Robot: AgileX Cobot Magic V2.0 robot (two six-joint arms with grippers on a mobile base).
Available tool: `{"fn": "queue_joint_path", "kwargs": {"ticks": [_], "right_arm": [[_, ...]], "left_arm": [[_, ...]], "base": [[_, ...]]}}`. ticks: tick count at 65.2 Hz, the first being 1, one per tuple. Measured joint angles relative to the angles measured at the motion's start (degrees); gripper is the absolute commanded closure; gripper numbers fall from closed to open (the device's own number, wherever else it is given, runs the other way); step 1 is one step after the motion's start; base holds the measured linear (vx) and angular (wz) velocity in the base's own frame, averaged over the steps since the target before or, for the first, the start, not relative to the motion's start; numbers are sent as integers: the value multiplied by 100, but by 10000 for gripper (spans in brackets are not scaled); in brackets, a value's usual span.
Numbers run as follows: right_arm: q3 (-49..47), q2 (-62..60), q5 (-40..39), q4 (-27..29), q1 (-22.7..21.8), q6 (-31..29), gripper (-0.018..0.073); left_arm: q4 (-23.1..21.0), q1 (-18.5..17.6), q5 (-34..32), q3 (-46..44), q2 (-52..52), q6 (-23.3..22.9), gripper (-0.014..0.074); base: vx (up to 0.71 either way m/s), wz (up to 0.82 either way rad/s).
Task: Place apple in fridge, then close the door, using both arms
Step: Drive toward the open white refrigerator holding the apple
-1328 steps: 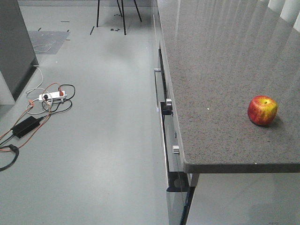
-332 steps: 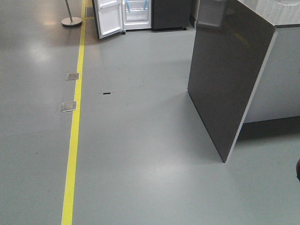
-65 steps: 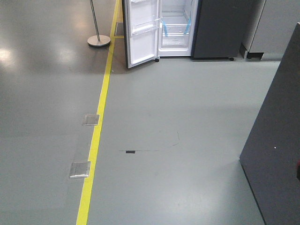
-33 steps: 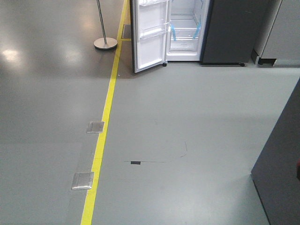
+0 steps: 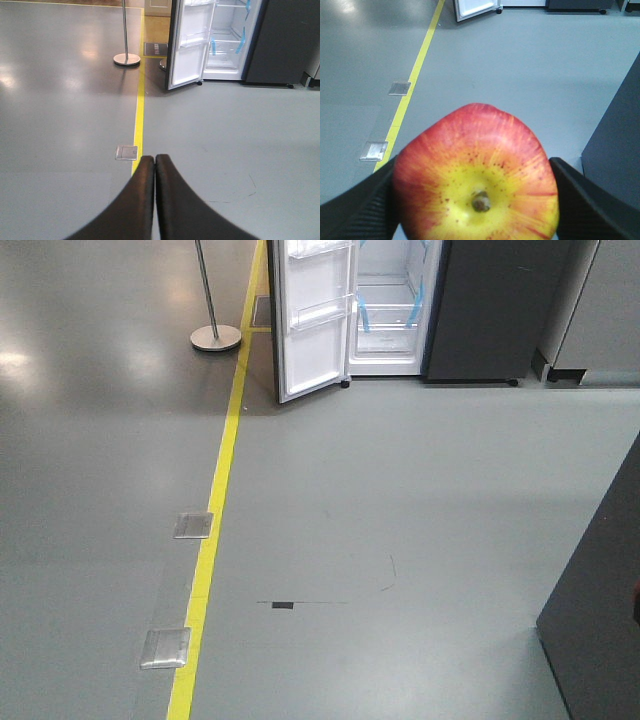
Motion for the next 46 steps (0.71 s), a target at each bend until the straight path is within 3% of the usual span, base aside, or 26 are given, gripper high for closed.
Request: {"fn": "queue_joint_path", "kwargs": {"ticks": [46], "right_arm": [[0, 0, 0, 0, 0, 0, 474]], "left_arm": [[0, 0, 0, 0, 0, 0, 601]], "base": [[10, -2]]}}
